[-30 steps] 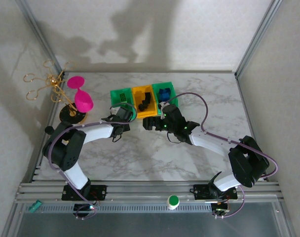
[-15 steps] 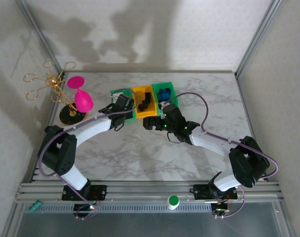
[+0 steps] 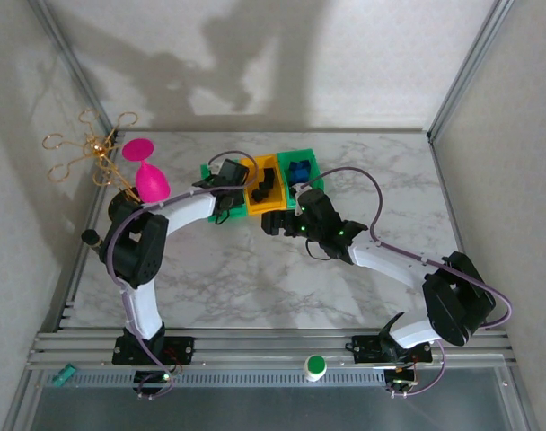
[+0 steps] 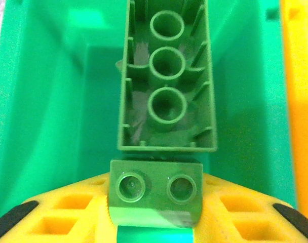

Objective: Sort the legos into containers by color
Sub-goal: Place the lego in the container.

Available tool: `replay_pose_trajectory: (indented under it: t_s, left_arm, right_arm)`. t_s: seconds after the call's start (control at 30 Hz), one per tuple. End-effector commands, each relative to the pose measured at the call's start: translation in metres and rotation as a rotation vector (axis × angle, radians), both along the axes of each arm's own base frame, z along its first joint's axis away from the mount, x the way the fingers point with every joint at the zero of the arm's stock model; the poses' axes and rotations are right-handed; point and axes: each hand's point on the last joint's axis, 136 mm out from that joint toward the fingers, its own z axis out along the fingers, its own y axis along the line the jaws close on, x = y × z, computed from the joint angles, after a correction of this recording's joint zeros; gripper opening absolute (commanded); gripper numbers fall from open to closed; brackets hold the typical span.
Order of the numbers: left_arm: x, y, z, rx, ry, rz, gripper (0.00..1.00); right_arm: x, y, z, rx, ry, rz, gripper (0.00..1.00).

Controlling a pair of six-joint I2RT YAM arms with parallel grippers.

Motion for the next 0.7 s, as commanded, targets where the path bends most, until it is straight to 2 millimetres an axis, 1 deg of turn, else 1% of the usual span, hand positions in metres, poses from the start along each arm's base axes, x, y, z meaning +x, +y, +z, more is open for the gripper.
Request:
replay_pose_trajectory:
  t_s: [0.0, 0.17, 0.3, 0.43, 0.57, 0.6, 0.67]
  left_arm:
    - [0.012, 0.003, 0.005, 0.026, -0.007, 0.008, 0.41]
    - [0.017, 0.007, -0.003, 0.035, 0.007, 0.02, 0.43]
    - [0.017, 0.008, -0.001, 0.03, 0.008, 0.022, 0.44]
    - [0.016, 0.007, 0.016, 0.013, -0.022, 0.022, 0.45]
    - [0.014, 0.007, 0.046, -0.018, -0.073, 0.02, 0.45]
    - [0.013, 0.006, 0.053, -0.028, -0.084, 0.018, 0.45]
    - [0.008, 0.004, 0.068, -0.046, -0.105, 0.008, 0.46]
  right_arm:
    - [0.003, -0.005, 0.003, -0.014, -0.021, -0.018, 0.99]
    - [0.004, -0.008, 0.002, -0.018, -0.021, -0.021, 0.99]
    - [0.004, -0.009, 0.003, -0.018, -0.024, -0.023, 0.99]
    - [0.006, -0.008, 0.004, -0.011, -0.025, -0.021, 0.99]
    - [0.008, -0.008, 0.007, -0.009, -0.031, -0.028, 0.99]
    - [0.011, -0.011, 0.008, -0.012, -0.033, -0.044, 0.99]
    - [0.02, -0.024, 0.01, -0.039, -0.039, -0.119, 0.99]
